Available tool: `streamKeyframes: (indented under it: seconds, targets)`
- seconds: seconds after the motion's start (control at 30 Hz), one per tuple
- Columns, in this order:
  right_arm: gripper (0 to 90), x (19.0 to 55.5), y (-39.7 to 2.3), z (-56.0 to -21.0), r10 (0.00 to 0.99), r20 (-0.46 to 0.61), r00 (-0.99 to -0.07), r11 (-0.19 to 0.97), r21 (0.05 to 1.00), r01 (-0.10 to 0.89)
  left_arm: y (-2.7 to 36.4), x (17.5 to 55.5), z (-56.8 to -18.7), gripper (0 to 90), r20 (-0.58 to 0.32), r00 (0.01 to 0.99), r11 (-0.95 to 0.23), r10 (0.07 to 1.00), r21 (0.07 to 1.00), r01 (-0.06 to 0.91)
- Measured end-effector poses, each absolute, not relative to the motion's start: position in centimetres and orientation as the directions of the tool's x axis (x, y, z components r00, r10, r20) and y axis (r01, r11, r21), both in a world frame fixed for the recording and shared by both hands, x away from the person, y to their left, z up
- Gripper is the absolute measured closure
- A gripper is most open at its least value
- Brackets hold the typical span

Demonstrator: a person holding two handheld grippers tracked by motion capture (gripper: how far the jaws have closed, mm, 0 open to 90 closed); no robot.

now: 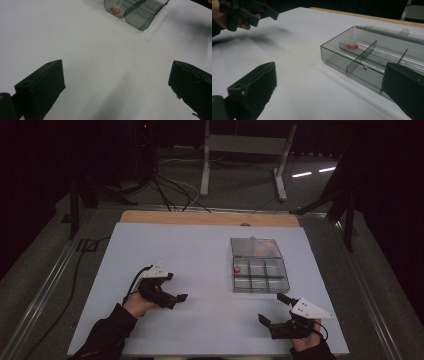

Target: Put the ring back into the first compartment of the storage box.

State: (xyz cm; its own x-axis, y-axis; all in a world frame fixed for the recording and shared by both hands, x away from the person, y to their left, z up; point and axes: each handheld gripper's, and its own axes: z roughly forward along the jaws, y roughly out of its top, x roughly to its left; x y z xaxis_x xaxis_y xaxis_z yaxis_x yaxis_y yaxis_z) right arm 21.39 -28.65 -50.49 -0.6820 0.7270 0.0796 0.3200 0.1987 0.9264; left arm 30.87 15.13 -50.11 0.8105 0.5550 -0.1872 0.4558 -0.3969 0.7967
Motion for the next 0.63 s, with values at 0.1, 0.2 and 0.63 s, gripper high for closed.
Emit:
streamKeyframes:
  seconds: [0.1,0.2,0.63]
  targets:
    - [0.0,21.4,-28.7,-50.5,0.727,0.079,-0.682,0.201,0.926,0.321,15.4,30.6,-50.2,1.2,-0.194,0.807,-0.39,0.557,0.797,0.461]
    - [0.0,21.4,-28.6,-50.6,0.727,0.079,-0.682,0.202,0.925,0.322,16.4,29.2,-51.0,1.2,-0.17,0.809,-0.404,0.563,0.797,0.449]
    - [0.0,21.5,-28.6,-50.7,0.725,0.083,-0.684,0.202,0.924,0.326,17.2,28.9,-51.9,1.2,-0.181,0.809,-0.381,0.559,0.81,0.445]
